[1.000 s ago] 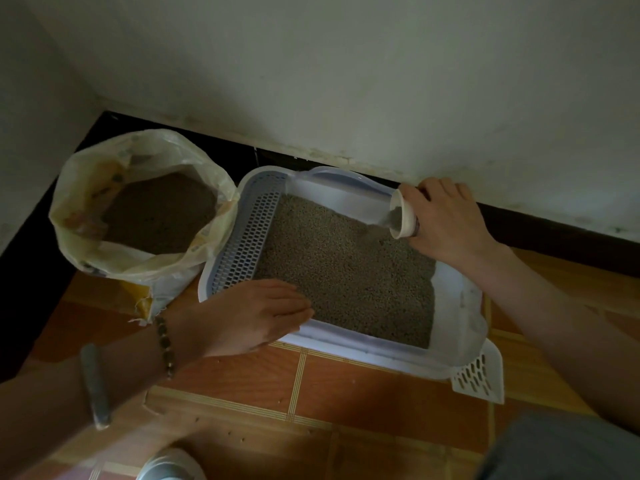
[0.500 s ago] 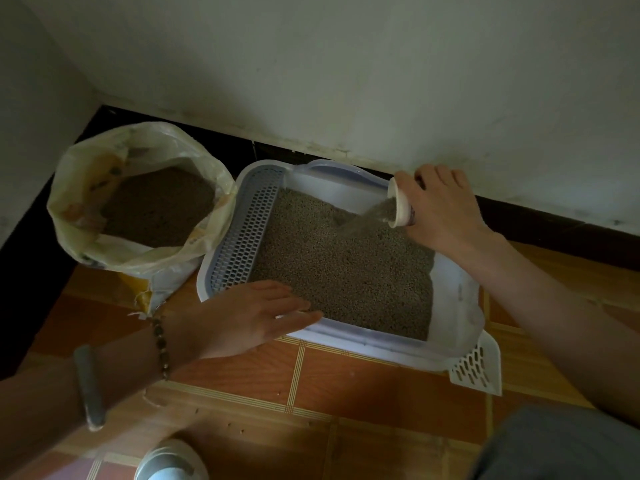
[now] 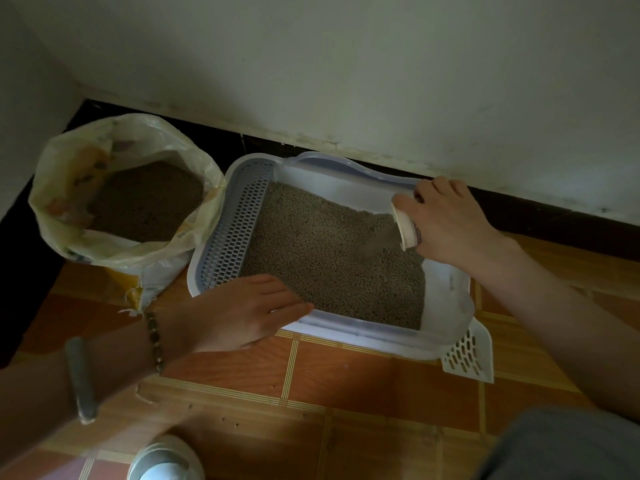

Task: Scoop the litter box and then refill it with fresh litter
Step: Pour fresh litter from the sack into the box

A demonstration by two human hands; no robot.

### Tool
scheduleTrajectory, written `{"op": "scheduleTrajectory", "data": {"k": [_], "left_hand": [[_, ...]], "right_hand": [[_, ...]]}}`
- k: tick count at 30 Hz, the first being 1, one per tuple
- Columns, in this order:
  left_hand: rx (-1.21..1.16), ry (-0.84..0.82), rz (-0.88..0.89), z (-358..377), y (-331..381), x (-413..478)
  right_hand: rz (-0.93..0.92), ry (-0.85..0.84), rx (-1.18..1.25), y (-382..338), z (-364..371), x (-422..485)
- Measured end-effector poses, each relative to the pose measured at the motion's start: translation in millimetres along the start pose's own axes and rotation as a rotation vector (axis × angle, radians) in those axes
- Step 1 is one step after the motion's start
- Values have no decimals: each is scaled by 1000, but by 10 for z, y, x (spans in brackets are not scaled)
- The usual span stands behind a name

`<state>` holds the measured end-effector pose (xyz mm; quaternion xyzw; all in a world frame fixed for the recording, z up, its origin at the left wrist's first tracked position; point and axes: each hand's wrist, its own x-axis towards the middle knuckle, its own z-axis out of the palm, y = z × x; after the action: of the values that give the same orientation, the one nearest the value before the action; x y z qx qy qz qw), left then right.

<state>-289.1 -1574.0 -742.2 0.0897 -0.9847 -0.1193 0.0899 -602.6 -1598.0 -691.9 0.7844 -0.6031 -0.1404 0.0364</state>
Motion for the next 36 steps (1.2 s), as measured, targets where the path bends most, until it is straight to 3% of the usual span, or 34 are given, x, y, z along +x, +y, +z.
{"op": "scheduleTrajectory", "data": {"k": [6, 9, 13, 16, 19, 26, 31, 34, 36], "left_hand": [[12, 2, 4, 26, -12, -2], [11, 11, 9, 31, -21, -4], [22, 7, 13, 33, -34, -9], [26, 9, 6, 10, -51, -32], [46, -1, -42, -51, -79, -115], [176, -20, -269, -212, -213, -455], [219, 166, -570, -449, -365, -820], [358, 201, -769, -663, -508, -1120], [428, 219, -925, -796, -605, -1307]], "right_hand": [[-8, -130, -74, -58, -127, -43], [16, -102, -146, -97, -171, -46], [43, -252, -260, -189, -276, 28], [70, -223, -148, -175, -353, 90], [88, -202, 151, -170, -372, 188], [-85, -118, 698, -632, -526, 584], [-226, 16, 906, -1107, -691, 928], [-326, 55, 903, -1408, -830, 1138], [-411, 137, 709, -1644, -910, 1286]]}}
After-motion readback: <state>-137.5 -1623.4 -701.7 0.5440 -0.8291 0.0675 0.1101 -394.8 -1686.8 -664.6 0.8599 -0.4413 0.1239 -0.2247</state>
